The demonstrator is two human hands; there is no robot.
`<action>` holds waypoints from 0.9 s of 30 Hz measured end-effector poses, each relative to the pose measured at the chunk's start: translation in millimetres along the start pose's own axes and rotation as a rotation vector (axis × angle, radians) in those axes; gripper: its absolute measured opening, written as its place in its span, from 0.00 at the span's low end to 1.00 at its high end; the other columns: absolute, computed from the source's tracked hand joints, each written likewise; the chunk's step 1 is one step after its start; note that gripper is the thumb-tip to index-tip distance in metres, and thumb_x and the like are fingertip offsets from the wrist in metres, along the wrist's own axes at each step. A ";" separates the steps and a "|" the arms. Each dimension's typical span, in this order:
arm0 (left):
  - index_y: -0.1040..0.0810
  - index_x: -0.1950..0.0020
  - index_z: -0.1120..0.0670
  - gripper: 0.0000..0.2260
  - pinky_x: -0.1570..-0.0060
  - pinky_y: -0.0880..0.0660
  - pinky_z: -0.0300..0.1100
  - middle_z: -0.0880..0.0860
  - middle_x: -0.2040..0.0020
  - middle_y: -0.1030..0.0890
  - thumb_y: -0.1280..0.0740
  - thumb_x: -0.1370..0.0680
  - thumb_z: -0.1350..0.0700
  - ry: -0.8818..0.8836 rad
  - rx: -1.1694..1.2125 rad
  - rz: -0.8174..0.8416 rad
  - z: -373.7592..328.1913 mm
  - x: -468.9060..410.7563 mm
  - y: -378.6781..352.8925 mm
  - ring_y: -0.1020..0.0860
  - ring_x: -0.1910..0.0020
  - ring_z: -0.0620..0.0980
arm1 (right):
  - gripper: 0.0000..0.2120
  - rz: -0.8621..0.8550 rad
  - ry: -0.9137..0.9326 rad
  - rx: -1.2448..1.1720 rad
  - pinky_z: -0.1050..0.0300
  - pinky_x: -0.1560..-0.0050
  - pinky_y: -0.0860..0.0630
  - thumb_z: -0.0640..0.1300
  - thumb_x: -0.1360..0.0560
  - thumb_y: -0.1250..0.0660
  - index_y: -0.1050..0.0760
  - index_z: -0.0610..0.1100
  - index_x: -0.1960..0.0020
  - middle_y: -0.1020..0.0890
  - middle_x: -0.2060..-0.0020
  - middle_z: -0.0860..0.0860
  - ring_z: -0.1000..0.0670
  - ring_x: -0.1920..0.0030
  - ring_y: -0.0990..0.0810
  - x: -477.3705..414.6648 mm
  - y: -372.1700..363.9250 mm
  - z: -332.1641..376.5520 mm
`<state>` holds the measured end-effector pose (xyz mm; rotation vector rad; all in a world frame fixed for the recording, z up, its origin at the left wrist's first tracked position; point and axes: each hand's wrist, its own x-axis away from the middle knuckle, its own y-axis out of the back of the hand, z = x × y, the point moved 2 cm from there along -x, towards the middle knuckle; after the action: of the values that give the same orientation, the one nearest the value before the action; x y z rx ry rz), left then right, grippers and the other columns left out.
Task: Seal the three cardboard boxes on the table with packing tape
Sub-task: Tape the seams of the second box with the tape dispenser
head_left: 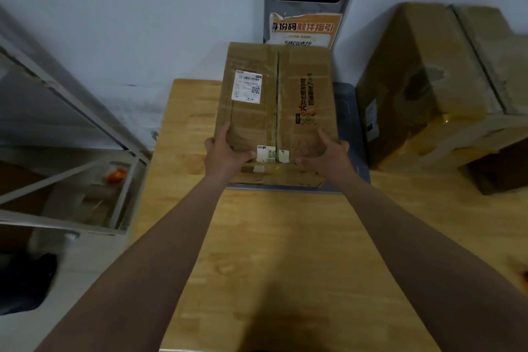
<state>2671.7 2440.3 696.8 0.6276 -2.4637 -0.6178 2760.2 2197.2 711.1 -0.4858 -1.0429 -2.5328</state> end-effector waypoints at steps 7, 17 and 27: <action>0.40 0.22 0.44 0.35 0.29 0.40 0.70 0.61 0.21 0.49 0.28 0.26 0.50 0.089 -0.371 0.031 -55.7 12.0 -11.4 0.53 0.23 0.71 | 0.51 0.133 0.051 0.087 0.46 0.26 0.33 0.57 0.32 0.20 0.47 0.55 0.18 0.47 0.24 0.45 0.42 0.26 0.35 9.4 30.5 2.7; 0.41 0.21 0.37 0.40 0.28 0.36 0.67 0.53 0.21 0.36 0.29 0.31 0.41 -0.245 -0.299 0.085 -241.6 48.9 -113.5 0.41 0.21 0.64 | 0.46 -0.118 0.262 0.150 0.47 0.26 0.34 0.60 0.31 0.23 0.41 0.54 0.20 0.42 0.21 0.50 0.46 0.22 0.40 13.7 229.0 -4.7; 0.43 0.18 0.46 0.34 0.40 0.28 0.45 0.50 0.21 0.34 0.30 0.19 0.48 -0.247 -0.014 0.198 -336.2 87.8 -273.8 0.29 0.29 0.54 | 0.31 -0.319 0.076 0.382 0.35 0.31 0.39 0.66 0.24 0.36 0.38 0.55 0.25 0.40 0.25 0.42 0.33 0.27 0.44 -25.2 396.8 -108.1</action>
<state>2882.3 2077.9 838.4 0.3099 -2.7049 -0.6666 2940.8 1860.6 865.6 -0.1221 -1.6371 -2.4929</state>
